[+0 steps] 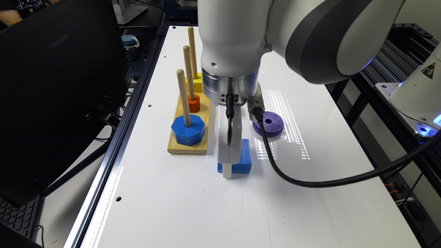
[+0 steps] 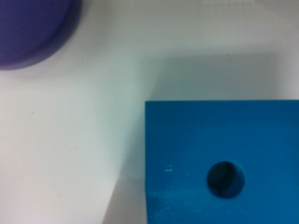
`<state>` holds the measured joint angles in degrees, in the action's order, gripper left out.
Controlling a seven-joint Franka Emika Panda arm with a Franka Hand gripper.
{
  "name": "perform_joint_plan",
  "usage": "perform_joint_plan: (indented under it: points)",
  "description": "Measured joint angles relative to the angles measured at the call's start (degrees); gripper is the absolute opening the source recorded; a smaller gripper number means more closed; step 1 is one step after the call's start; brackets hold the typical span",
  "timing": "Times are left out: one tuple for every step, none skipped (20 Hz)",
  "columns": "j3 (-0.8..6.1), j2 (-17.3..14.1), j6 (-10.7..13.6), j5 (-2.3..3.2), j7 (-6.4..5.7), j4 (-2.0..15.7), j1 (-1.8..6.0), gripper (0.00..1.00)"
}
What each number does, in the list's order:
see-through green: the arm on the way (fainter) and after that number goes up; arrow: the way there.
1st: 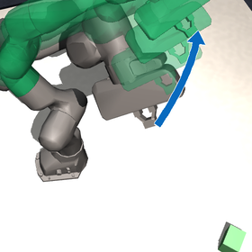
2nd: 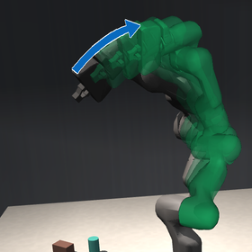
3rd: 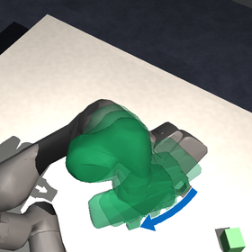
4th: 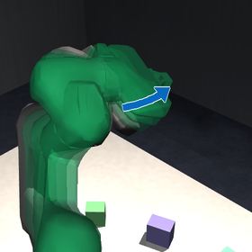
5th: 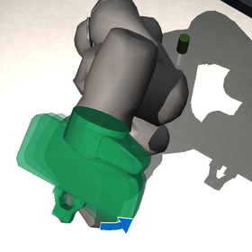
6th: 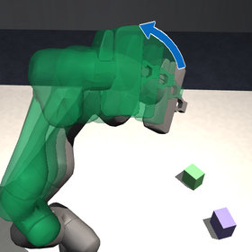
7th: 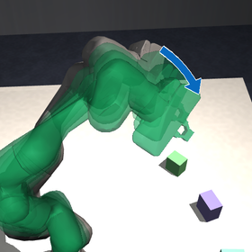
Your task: Pick up blue block.
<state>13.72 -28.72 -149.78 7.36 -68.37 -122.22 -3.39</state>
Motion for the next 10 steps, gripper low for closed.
perform_joint_plan:
  points:
    - [0.01,0.08,0.00,0.00,0.00,0.01,0.01,0.00]
    - [0.03,0.31,0.07,-0.03,0.00,0.00,0.01,0.00]
    - [0.08,0.67,0.28,-0.07,0.00,-0.01,0.02,0.00]
    - [0.17,1.22,0.66,-0.11,0.00,-0.01,0.06,0.00]
    - [0.29,1.88,1.25,-0.19,0.00,-0.03,0.12,0.00]
    - [0.46,2.68,1.97,-0.28,0.00,-0.05,0.20,0.00]
    - [0.59,3.30,2.57,-0.36,0.00,-0.09,0.24,0.00]
    - [0.69,4.07,3.19,-0.48,0.00,-0.24,0.24,0.00]
    - [0.71,4.36,3.30,-0.50,0.00,-0.41,0.25,0.00]
    - [0.71,4.46,3.31,-0.51,0.00,-0.53,0.25,0.00]
